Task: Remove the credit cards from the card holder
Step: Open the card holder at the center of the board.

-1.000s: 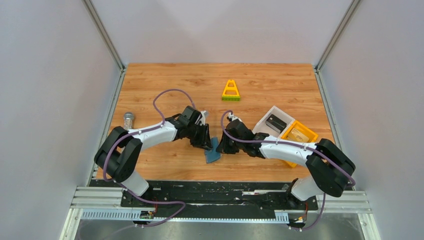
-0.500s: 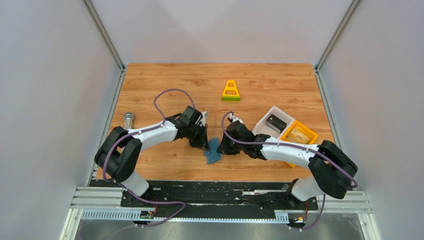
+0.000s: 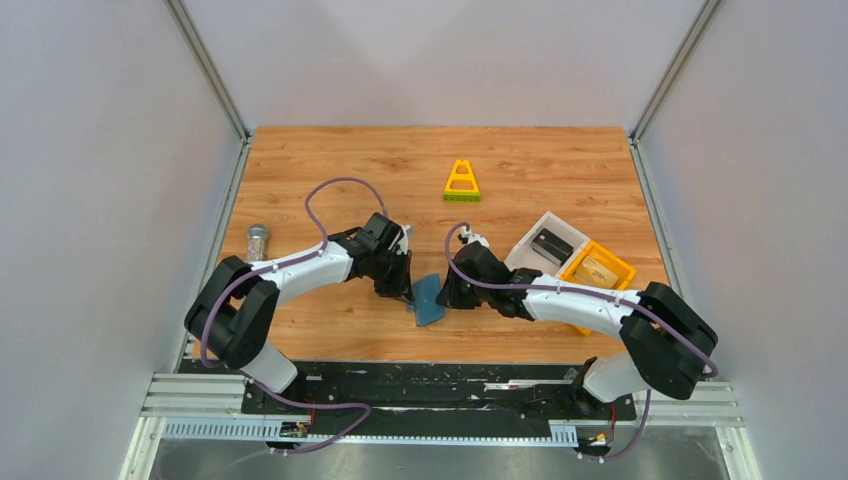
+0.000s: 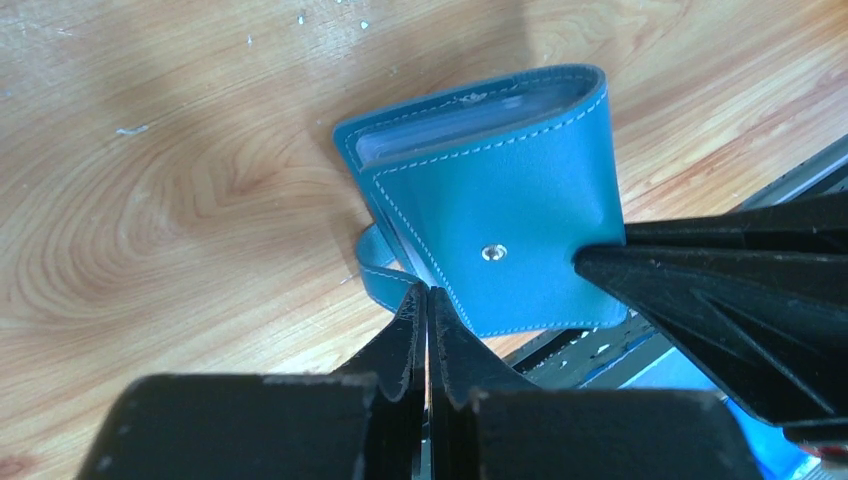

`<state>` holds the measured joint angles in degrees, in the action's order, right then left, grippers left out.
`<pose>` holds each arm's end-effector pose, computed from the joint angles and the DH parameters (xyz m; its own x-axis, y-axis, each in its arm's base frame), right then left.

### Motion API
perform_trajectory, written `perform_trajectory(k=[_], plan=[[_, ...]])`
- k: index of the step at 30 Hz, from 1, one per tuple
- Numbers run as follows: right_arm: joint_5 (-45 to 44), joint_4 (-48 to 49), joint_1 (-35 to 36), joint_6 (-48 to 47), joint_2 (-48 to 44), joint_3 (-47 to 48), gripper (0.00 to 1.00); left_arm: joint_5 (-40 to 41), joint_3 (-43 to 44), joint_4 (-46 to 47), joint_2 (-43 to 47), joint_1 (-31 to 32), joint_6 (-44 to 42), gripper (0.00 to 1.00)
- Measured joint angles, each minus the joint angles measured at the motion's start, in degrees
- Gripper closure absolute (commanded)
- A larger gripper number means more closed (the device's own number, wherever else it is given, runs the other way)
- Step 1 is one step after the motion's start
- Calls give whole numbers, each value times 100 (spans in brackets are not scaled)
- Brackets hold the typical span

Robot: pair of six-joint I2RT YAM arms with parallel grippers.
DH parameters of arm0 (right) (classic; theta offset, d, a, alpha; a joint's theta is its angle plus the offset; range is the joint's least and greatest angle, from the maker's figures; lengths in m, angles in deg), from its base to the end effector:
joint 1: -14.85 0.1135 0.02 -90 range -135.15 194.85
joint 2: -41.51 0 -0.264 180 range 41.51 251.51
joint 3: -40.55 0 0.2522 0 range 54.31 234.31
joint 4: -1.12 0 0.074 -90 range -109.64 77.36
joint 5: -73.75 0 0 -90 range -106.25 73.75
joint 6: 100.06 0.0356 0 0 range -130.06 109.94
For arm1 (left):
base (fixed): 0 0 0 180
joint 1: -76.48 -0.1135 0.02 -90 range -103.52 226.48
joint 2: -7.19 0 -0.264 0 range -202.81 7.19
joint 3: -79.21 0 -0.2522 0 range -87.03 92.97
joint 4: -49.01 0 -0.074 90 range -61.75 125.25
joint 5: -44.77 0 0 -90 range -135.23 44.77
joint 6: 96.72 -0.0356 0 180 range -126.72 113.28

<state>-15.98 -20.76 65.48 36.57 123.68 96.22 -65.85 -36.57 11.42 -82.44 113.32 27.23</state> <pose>0.1791 0.2185 0.1806 -0.8890 0.0625 -0.4535 -0.1875 0.8540 0.4852 0.2284 -0.1868 0.1737 -0.9764 0.0784 -0.2014 0.1734 0.8402 -0.5138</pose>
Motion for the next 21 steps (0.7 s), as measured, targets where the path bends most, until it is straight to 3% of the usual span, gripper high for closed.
perform_trajectory(k=[6,14,21], plan=[[-278,-374,-9,24,-87,2,66,17,-4,-68,214,0,-2,100],[-551,-903,-9,-35,-278,153,52,15,-9,-66,428,4,0,100],[-579,-944,44,-94,-83,498,29,-13,-31,-59,518,4,20,100]])
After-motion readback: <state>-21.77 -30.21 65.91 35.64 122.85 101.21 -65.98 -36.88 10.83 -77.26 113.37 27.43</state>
